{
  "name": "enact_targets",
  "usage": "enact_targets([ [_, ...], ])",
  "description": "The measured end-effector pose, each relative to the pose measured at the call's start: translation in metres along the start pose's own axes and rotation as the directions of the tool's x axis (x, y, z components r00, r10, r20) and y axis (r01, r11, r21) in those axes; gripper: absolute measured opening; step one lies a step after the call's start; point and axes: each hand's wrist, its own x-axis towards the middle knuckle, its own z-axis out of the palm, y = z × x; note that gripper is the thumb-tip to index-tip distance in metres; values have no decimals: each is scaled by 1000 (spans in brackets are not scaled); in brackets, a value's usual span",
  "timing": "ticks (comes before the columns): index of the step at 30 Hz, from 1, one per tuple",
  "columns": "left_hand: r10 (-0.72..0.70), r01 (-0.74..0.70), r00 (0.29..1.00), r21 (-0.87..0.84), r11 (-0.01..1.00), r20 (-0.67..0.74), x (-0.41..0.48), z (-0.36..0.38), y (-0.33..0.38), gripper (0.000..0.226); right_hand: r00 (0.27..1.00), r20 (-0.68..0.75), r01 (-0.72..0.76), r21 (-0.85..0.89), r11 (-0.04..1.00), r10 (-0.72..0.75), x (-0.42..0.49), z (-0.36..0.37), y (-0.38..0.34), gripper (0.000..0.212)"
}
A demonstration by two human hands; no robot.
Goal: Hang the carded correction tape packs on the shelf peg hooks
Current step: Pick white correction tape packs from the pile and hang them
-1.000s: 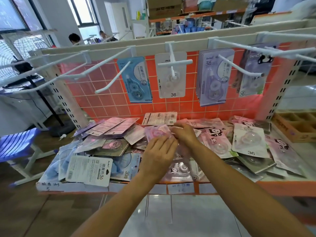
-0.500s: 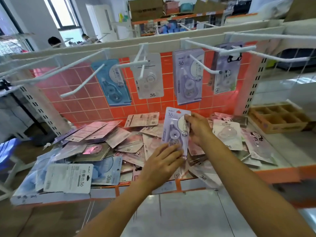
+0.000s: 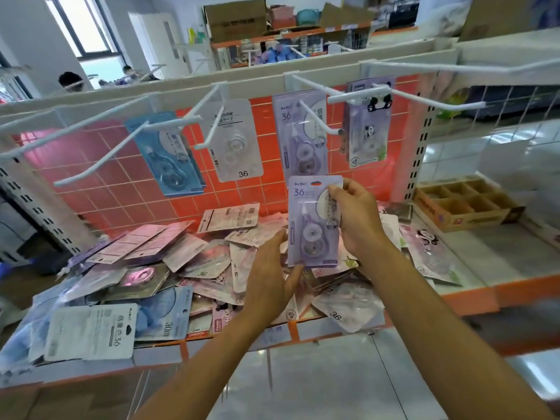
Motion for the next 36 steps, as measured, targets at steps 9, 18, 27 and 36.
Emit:
enact_targets([
  [9,4,-15,994,-98,995,-105,13,-4,27,20,949,100,288,96,953,-298,-34,0,-40,16],
  [18,168,-188,958,-66,980,-233,32,-15,53,26,848,112,488,216,846,-518,-50,-5,-75,6],
  [27,136,-162,969,-116,980,-204,44,-16,60,15,806,80,582,79,810,-587,-42,-3,-80,7],
  [36,-3,-5,996,-81,997,-89,71,-6,41,10,811,78,584,-177,792,-580,11,8,-67,8],
])
